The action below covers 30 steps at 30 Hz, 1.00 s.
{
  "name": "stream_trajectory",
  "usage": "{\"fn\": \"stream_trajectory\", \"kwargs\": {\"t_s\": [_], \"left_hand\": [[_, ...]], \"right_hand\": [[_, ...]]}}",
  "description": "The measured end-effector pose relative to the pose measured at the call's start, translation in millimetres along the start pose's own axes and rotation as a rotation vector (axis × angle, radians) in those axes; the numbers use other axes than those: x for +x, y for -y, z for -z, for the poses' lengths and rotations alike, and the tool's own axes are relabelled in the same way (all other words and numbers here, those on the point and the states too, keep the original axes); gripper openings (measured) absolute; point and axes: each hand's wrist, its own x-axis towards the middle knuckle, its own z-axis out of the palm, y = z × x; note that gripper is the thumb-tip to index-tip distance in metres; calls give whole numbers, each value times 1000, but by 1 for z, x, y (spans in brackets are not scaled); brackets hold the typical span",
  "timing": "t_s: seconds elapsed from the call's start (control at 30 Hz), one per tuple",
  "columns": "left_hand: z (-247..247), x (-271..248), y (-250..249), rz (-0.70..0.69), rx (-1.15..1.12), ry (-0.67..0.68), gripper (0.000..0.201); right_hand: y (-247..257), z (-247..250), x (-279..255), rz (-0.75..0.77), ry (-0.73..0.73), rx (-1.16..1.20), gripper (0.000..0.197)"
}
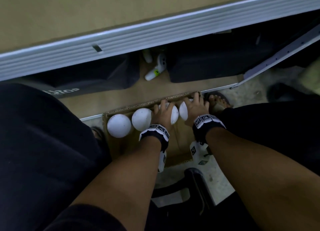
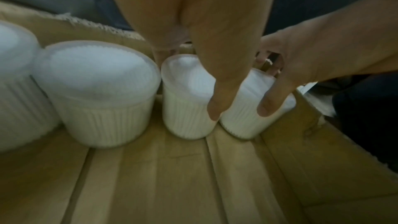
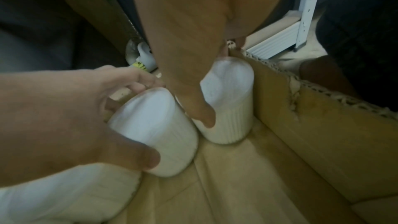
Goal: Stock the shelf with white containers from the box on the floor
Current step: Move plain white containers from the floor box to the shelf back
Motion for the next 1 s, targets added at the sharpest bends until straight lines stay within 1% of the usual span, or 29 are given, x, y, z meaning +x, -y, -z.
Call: {"fn": "stream_trajectory", "kwargs": {"t_s": [0.17,0.3,0.37,0.47,0.6,0.7,0.83,1.0], "left_hand": [[17,-14,-5,45,-90,-47,70],[38,-30,-10,62,-161,-39,73],[49,-40,-12,61,-177,-72,72],[68,-55,-15,57,-188,-133,74],[95,-78,-21,48,-221,-202,83],[117,-97,-26,17,-249,-258,87],[153,-128,-34,-22,-252,-354,86],[193,-168,-44,-60,-270,-408,88]], "right_hand": [[2,14,-18,-16,-59,79,79],[3,32,-37,-11,-62,99,79],[3,43,-47,0,-75,116,77],[3,62,-66,14,-135,157,71],[0,91,-93,49,-207,195,80],[0,115,-114,68,-262,202,86],[-4,145,-144,90,-342,229,86],[-9,187,-181,149,-396,241,88]]}}
